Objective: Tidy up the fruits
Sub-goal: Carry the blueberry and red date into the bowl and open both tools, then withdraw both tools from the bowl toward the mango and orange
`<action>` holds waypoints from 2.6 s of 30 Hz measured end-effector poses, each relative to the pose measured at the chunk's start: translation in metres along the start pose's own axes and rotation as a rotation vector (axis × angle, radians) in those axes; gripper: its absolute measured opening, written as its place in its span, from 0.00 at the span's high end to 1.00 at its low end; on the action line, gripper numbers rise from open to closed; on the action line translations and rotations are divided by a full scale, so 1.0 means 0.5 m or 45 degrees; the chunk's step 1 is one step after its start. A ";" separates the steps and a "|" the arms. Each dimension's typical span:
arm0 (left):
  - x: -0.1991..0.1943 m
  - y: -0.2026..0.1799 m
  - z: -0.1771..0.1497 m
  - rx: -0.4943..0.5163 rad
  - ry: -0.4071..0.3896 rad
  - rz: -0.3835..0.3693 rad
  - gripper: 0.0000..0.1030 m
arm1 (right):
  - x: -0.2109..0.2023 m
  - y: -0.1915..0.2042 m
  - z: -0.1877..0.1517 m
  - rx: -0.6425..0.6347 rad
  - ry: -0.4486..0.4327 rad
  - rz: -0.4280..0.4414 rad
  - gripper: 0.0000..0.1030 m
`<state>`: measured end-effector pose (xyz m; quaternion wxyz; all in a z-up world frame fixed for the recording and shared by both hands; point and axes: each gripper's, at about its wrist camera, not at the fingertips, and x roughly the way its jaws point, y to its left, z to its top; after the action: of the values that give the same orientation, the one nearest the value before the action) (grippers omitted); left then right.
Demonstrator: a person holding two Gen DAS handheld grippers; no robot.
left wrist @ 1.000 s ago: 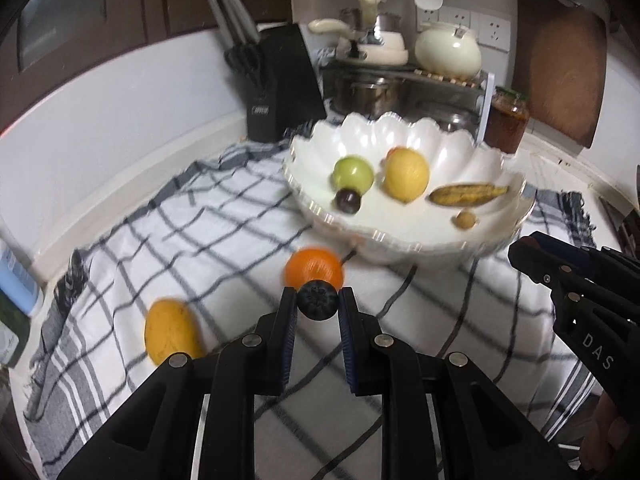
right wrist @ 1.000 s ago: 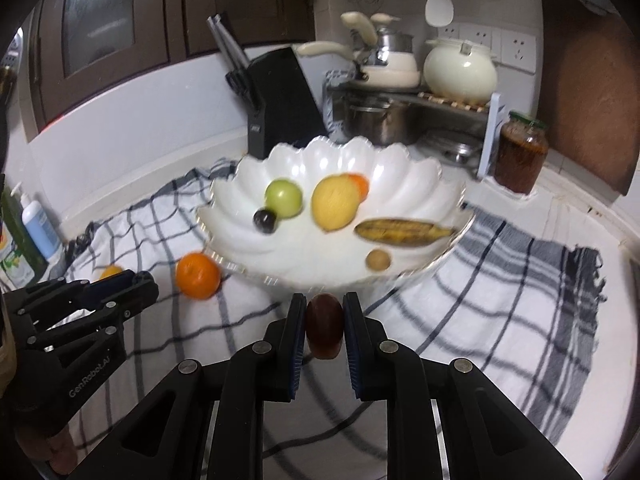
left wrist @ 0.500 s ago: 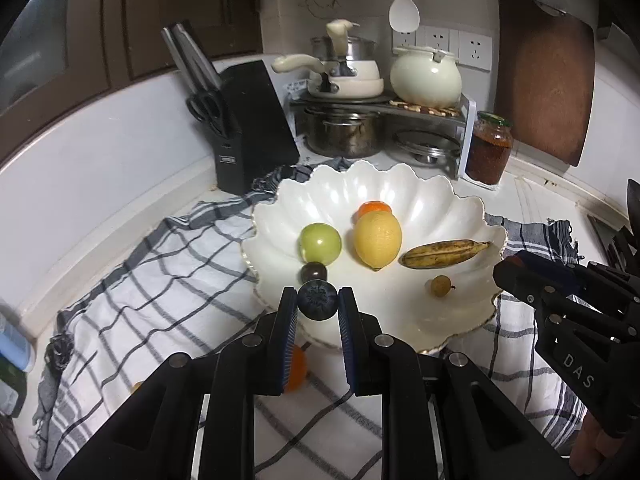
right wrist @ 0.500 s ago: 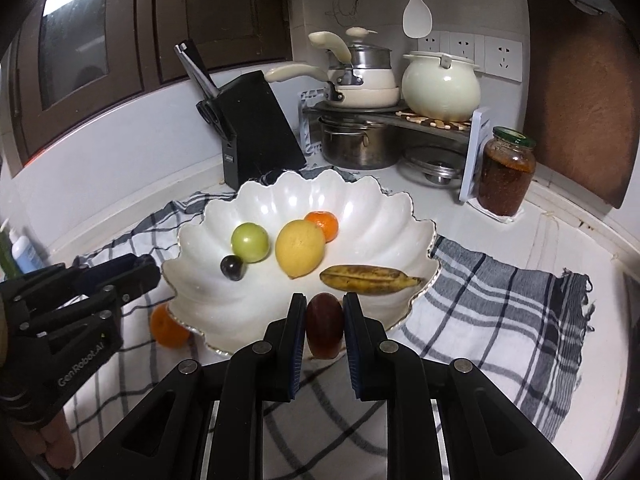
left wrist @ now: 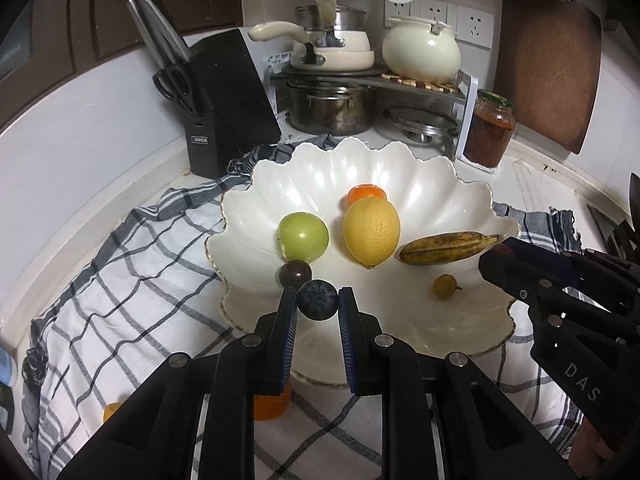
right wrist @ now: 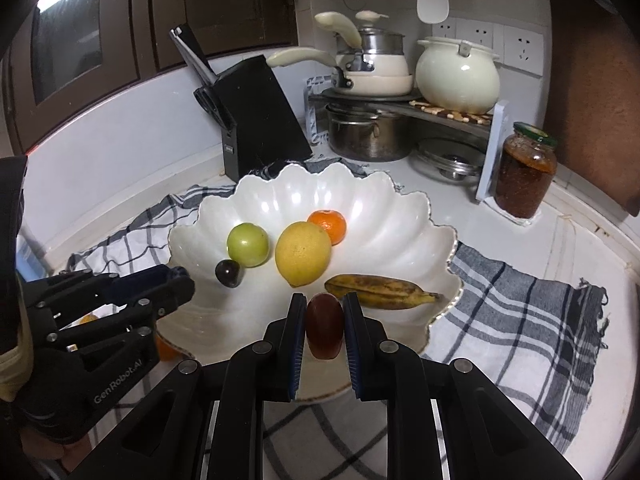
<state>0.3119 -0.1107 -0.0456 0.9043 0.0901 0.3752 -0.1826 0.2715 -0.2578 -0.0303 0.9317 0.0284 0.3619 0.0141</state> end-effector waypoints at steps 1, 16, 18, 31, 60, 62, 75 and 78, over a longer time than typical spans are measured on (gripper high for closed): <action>0.005 0.000 0.001 0.000 0.006 -0.001 0.79 | 0.006 0.000 0.000 -0.003 0.008 0.000 0.81; 0.030 0.006 -0.006 -0.023 0.067 0.004 0.52 | 0.034 -0.006 0.004 0.001 0.058 -0.033 0.56; 0.021 0.011 -0.007 -0.027 0.067 0.010 0.48 | 0.026 -0.007 0.007 0.009 0.050 -0.052 0.46; -0.077 0.061 -0.031 -0.042 -0.022 0.157 0.12 | -0.026 0.031 -0.003 0.046 0.002 -0.117 0.18; -0.165 0.195 -0.189 -0.195 0.006 0.336 0.10 | -0.060 0.194 -0.076 -0.038 -0.025 -0.066 0.17; -0.163 0.205 -0.199 -0.206 0.016 0.347 0.10 | -0.057 0.204 -0.084 -0.039 -0.022 -0.067 0.17; -0.120 0.244 -0.232 -0.260 0.065 0.382 0.10 | -0.018 0.233 -0.112 -0.026 0.033 -0.076 0.17; -0.109 0.249 -0.235 -0.277 0.071 0.376 0.11 | -0.009 0.232 -0.114 -0.014 0.044 -0.082 0.17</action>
<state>0.2503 0.0531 -0.0862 0.9149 0.0511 0.4005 -0.0035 0.2291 -0.1396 -0.0621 0.9254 0.0112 0.3787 -0.0132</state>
